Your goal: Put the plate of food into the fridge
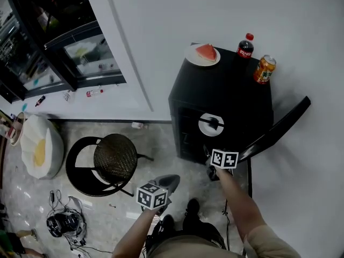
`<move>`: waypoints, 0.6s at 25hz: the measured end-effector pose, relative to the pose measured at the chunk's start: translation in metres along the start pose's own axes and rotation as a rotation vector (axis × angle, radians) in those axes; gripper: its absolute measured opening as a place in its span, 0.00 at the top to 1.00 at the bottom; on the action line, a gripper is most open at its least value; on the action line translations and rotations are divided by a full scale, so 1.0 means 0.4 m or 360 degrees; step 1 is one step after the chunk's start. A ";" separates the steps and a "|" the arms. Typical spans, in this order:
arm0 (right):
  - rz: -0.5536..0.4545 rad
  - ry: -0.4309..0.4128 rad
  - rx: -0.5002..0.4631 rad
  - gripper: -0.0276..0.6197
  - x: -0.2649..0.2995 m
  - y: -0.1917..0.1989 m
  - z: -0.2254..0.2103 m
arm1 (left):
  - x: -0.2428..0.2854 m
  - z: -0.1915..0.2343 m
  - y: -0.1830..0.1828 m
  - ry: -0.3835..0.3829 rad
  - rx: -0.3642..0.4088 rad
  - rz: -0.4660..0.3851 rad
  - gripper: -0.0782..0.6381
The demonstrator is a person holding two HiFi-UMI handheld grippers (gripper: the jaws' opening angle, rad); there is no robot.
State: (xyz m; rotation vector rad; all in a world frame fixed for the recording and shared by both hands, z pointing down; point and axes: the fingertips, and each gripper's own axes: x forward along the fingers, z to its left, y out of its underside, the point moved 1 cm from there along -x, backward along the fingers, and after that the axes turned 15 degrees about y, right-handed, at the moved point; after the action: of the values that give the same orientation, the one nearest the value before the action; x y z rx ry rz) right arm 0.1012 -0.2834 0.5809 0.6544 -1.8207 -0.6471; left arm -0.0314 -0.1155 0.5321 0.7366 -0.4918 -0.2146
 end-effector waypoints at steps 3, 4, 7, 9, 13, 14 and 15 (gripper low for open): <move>-0.0025 0.0003 -0.0020 0.92 -0.019 -0.010 0.016 | -0.005 -0.004 -0.019 0.0006 0.0033 -0.0015 0.87; -0.0030 0.0000 -0.0024 0.92 -0.026 -0.010 0.022 | -0.007 -0.006 -0.023 0.0006 0.0042 -0.0019 0.87; -0.0025 -0.0009 -0.0036 0.92 -0.050 -0.006 0.036 | -0.011 -0.011 -0.036 0.0008 0.0065 -0.0031 0.87; -0.0019 -0.0008 -0.0049 0.92 -0.066 -0.001 0.047 | -0.016 -0.013 -0.041 0.0010 0.0080 -0.0041 0.87; -0.0004 -0.0019 -0.0047 0.92 -0.099 0.021 0.073 | -0.032 -0.019 -0.043 0.0015 0.0094 -0.0060 0.87; -0.0001 -0.0019 -0.0044 0.92 -0.109 0.028 0.078 | -0.036 -0.023 -0.045 0.0018 0.0097 -0.0065 0.87; 0.0000 -0.0018 -0.0043 0.92 -0.117 0.034 0.082 | -0.041 -0.025 -0.046 0.0021 0.0102 -0.0070 0.87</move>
State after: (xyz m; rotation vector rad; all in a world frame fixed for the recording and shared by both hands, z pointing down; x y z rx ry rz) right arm 0.0825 -0.2369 0.5499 0.6338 -1.8192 -0.6752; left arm -0.0410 -0.1172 0.5071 0.8111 -0.4718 -0.2356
